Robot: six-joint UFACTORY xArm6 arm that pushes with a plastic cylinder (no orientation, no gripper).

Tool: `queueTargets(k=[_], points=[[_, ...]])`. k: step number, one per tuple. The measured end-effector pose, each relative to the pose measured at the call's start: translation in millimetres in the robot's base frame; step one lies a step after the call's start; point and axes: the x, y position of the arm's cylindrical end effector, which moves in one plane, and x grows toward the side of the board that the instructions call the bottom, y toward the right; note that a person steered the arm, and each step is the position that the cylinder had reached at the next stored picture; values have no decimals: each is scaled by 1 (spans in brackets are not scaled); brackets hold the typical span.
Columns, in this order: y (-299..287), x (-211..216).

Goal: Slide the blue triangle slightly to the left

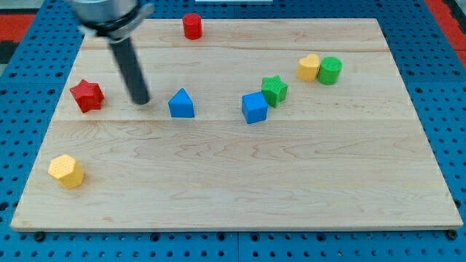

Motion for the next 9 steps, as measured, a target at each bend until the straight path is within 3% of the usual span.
queueTargets(k=[1,2,3,4,6,9], points=[[58,-22],[56,2],[-3,33],[3,53],[58,45],[49,69]])
